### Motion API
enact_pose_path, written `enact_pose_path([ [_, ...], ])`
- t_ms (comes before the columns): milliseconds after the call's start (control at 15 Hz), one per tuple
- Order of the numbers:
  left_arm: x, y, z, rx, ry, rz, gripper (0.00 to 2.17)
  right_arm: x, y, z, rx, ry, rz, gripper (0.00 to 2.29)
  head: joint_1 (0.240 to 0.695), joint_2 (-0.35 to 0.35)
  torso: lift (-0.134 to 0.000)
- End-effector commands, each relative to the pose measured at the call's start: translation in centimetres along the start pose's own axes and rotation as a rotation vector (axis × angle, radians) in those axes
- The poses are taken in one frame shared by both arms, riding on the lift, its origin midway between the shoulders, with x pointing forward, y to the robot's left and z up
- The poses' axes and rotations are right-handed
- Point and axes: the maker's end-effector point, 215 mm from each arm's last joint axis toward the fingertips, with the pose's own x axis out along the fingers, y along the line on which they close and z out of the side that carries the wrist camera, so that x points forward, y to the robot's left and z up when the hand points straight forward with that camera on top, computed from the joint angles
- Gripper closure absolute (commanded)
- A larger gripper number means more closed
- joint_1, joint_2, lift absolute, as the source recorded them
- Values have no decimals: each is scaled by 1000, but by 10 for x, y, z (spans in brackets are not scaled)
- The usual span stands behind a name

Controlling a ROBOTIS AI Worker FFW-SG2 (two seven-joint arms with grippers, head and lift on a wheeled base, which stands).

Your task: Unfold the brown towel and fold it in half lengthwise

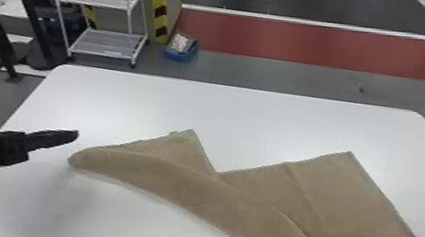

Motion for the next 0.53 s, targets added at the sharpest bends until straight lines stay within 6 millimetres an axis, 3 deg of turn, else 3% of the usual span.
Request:
enact_pose_path([
  [0, -1, 2, 1, 2, 0, 6, 12, -7, -7, 0, -28, 16, -10, 33, 695, 63, -123],
  [200, 0, 1, 1, 2, 0, 3, 49, -6, -20, 14, -105, 6, -5, 43, 695, 59, -123],
  [467, 1, 1, -3, -3, 7, 1, 56, -4, -60, 45, -310, -6, -26, 49, 695, 44, -123],
])
